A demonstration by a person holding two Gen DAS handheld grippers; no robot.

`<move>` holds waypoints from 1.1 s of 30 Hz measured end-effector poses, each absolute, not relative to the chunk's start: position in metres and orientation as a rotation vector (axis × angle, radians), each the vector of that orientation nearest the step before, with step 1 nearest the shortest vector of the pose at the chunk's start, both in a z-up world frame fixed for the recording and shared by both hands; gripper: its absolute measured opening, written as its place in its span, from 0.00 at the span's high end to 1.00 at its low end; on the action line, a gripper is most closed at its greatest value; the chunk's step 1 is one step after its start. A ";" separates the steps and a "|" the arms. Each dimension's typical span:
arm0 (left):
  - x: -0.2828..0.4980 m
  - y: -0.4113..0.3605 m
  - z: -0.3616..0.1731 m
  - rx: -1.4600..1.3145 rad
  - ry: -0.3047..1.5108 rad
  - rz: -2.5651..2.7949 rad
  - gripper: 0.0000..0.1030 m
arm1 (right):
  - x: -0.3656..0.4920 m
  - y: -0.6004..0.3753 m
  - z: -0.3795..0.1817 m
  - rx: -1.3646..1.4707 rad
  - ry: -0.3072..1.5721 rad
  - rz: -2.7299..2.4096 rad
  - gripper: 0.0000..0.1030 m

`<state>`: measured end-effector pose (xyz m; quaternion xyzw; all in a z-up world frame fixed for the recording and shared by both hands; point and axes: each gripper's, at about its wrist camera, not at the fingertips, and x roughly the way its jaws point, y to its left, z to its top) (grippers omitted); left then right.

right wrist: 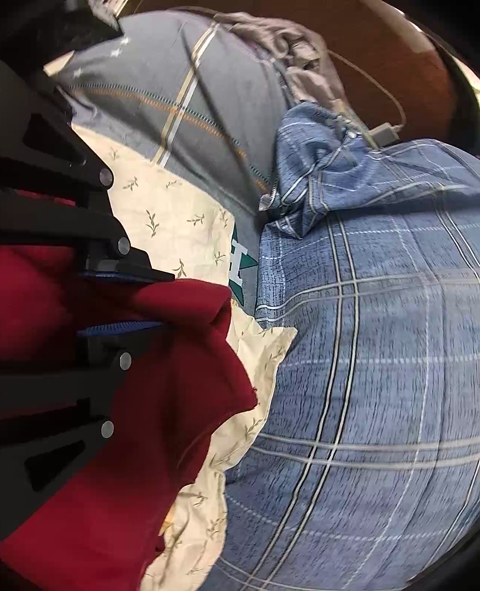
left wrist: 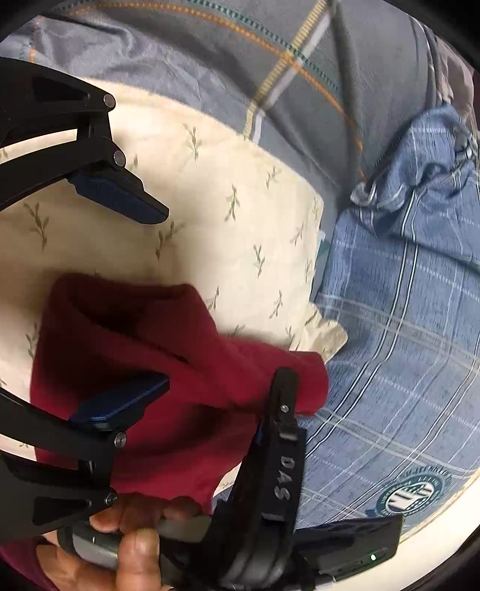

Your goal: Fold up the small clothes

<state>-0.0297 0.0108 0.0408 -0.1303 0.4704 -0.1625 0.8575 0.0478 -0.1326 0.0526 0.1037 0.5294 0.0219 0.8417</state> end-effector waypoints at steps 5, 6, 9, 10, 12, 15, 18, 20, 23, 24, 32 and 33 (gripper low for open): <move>-0.027 0.000 0.038 -0.282 0.976 -0.402 0.47 | 0.042 -0.141 0.057 0.260 1.117 0.058 0.84; -0.029 -0.001 0.039 -0.284 0.975 -0.428 0.55 | 0.040 -0.141 0.057 0.258 1.118 0.062 0.84; -0.037 -0.003 0.046 -0.249 0.930 -0.455 0.69 | 0.038 -0.146 0.061 0.253 1.127 0.064 0.78; -0.039 -0.003 0.048 -0.242 0.917 -0.468 0.72 | 0.038 -0.149 0.061 0.271 1.135 0.068 0.73; -0.044 -0.001 0.053 -0.248 0.895 -0.489 0.75 | 0.039 -0.158 0.062 0.346 1.149 0.063 0.42; -0.053 -0.001 0.064 -0.223 0.846 -0.519 0.77 | 0.043 -0.165 0.064 0.392 1.140 0.007 0.21; -0.065 -0.004 0.069 -0.181 0.816 -0.544 0.77 | 0.053 -0.152 0.060 0.354 1.169 0.045 0.20; -0.070 -0.006 0.070 -0.154 0.810 -0.550 0.77 | 0.063 -0.139 0.049 0.331 1.216 0.082 0.20; -0.071 -0.007 0.070 -0.143 0.814 -0.542 0.77 | 0.066 -0.127 0.036 0.214 1.233 0.020 0.57; -0.071 -0.006 0.070 -0.145 0.815 -0.541 0.77 | 0.063 -0.129 0.036 0.205 1.220 0.014 0.79; -0.099 -0.044 0.100 -0.161 0.788 -0.662 0.77 | -0.003 -0.174 0.103 0.201 1.017 0.029 0.83; -0.103 -0.052 0.104 -0.150 0.781 -0.678 0.77 | -0.006 -0.182 0.110 0.207 1.009 0.023 0.83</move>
